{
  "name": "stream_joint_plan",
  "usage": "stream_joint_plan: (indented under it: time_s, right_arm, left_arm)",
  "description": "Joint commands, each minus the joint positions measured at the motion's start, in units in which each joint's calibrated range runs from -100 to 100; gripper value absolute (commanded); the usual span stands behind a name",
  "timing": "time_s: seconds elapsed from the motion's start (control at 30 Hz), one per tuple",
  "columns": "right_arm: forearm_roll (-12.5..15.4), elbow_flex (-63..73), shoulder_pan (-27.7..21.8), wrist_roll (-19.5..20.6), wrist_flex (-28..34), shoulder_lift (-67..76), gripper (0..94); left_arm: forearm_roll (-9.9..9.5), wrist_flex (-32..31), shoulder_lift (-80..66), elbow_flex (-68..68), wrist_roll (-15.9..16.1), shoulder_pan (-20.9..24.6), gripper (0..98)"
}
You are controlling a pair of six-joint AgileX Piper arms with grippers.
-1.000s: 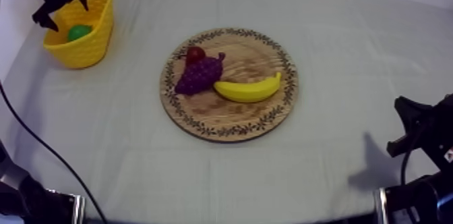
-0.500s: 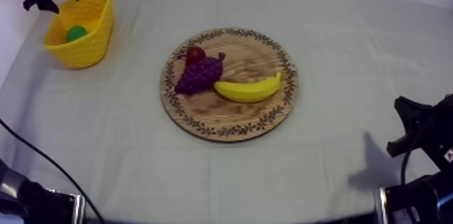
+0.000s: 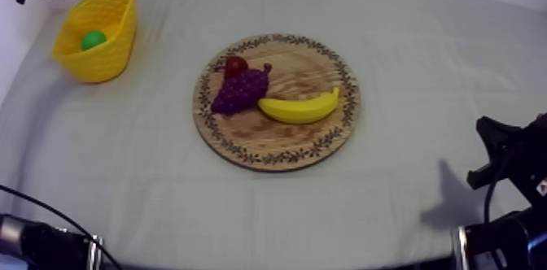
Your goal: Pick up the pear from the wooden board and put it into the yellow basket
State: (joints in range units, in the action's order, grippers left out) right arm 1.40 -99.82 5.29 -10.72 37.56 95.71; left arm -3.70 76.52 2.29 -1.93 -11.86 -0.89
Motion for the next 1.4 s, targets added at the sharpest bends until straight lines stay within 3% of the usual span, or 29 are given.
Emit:
stream_joint_plan:
  time_s: [0.0, 0.23, 0.5, 0.63, 0.97, 1.07, 1.27, 1.37]
  right_arm:
    - [0.0, 0.0, 0.0, 0.0, 0.0, 0.0, 0.4]
    - [0.0, 0.0, 0.0, 0.0, 0.0, 0.0, 0.4]
    - [0.0, 0.0, 0.0, 0.0, 0.0, 0.0, 0.4]
    - [0.0, 0.0, 0.0, 0.0, 0.0, 0.0, 0.4]
    - [0.0, 0.0, 0.0, 0.0, 0.0, 0.0, 0.4]
    - [0.0, 0.0, 0.0, 0.0, 0.0, 0.0, 0.4]
    - [0.0, 0.0, 0.0, 0.0, 0.0, 0.0, 0.4]
    - [0.0, 0.0, 0.0, 0.0, 0.0, 0.0, 0.4]
  left_arm:
    - [0.02, -1.0, -4.5, -4.5, 1.0, -0.6, 3.8]
    - [-0.76, -6.9, -13.9, -14.5, 1.6, -3.3, 0.4]
    - [-2.26, -8.8, -22.0, -22.0, -1.3, -4.6, 0.1]
    - [-3.14, -9.4, -26.1, -27.1, -0.5, -5.0, 0.1]
    - [-2.98, -17.8, -38.5, -45.8, 9.4, -6.7, 0.0]
    - [-1.87, -19.8, -42.9, -51.4, 12.5, -6.6, 0.0]
    - [0.27, -26.1, -54.0, -62.2, 14.9, -7.4, 0.0]
    - [2.57, -29.4, -60.1, -68.0, 18.8, -7.8, 0.0]
